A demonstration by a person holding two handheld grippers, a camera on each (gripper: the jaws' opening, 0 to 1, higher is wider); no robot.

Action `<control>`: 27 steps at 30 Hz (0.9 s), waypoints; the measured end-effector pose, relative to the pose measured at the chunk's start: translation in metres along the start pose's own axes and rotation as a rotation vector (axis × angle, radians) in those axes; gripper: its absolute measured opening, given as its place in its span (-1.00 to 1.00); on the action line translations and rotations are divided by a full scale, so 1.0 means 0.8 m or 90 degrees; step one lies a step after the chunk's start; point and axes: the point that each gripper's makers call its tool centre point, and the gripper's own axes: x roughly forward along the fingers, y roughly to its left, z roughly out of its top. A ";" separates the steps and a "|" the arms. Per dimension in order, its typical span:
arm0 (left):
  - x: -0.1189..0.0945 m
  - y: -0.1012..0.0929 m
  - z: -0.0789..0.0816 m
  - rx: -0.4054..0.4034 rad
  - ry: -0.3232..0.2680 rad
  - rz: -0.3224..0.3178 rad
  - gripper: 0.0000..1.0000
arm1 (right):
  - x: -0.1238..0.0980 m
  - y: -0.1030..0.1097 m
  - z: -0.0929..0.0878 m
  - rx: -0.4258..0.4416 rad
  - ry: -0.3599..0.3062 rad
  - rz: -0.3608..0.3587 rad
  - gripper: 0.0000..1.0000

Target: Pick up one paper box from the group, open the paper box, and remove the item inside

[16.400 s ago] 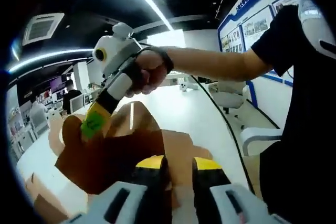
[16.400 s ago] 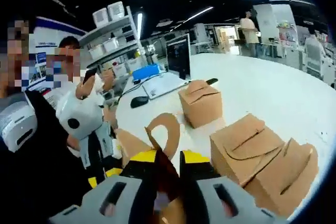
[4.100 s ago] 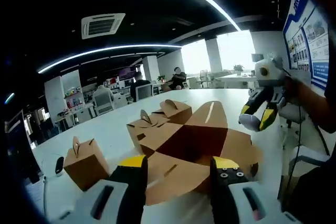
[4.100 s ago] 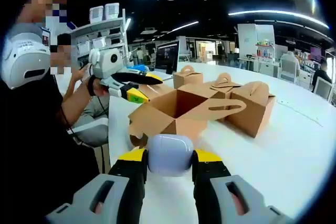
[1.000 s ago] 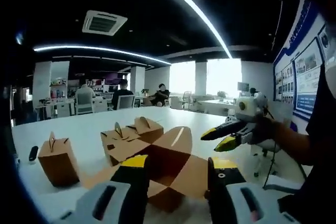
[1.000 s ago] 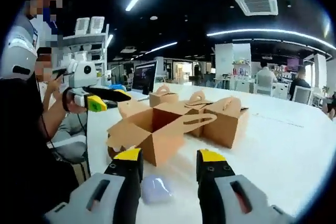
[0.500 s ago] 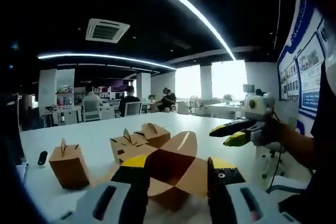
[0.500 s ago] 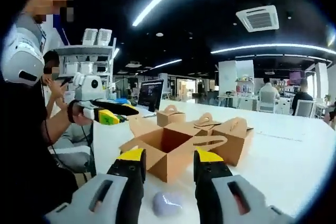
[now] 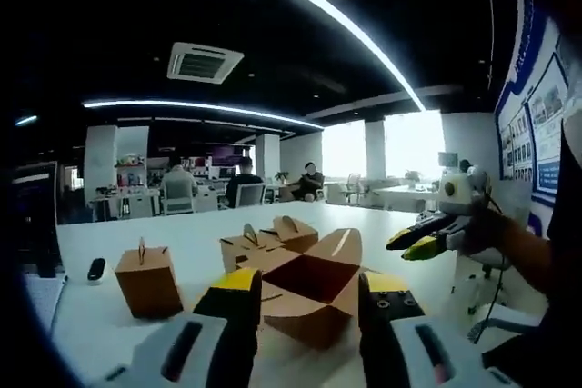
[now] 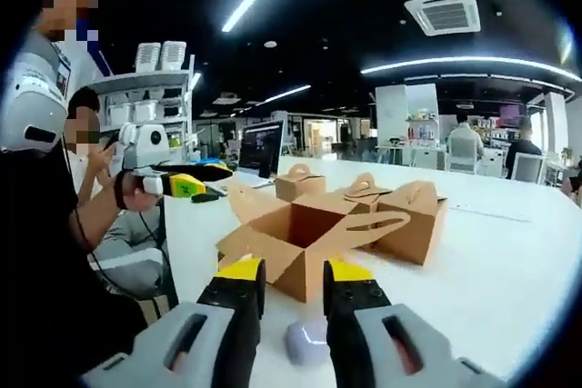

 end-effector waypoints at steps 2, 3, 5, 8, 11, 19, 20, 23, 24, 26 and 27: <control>0.000 -0.001 -0.003 -0.008 0.006 -0.004 -0.12 | -0.001 0.000 0.010 0.011 -0.023 -0.005 -0.45; 0.000 -0.002 -0.003 -0.009 0.008 -0.005 -0.12 | -0.002 0.000 0.015 0.021 -0.033 -0.006 -0.44; 0.001 -0.007 -0.002 -0.009 0.007 -0.014 -0.12 | -0.005 -0.001 0.022 0.024 -0.046 -0.006 -0.42; 0.007 -0.014 -0.004 -0.004 0.006 -0.022 -0.12 | -0.008 -0.003 0.029 0.021 -0.063 -0.012 -0.40; 0.014 -0.024 -0.009 0.001 0.012 -0.036 -0.12 | -0.012 -0.004 0.028 0.020 -0.067 -0.019 -0.36; 0.015 -0.020 -0.018 0.002 0.027 -0.036 -0.12 | -0.019 -0.009 0.015 0.010 -0.047 -0.028 -0.32; 0.015 -0.018 -0.021 -0.002 0.029 -0.033 -0.12 | -0.020 -0.010 0.013 0.011 -0.045 -0.029 -0.32; 0.013 -0.020 -0.025 -0.006 0.034 -0.031 -0.12 | -0.020 -0.011 0.010 0.020 -0.045 -0.030 -0.32; 0.013 -0.021 -0.024 -0.007 0.031 -0.033 -0.12 | -0.021 -0.012 0.010 0.021 -0.045 -0.031 -0.32; 0.012 -0.023 -0.023 -0.012 0.029 -0.039 -0.12 | -0.020 -0.013 0.007 0.020 -0.035 -0.032 -0.33; 0.012 -0.023 -0.022 -0.014 0.030 -0.040 -0.12 | -0.020 -0.014 0.005 0.018 -0.028 -0.034 -0.33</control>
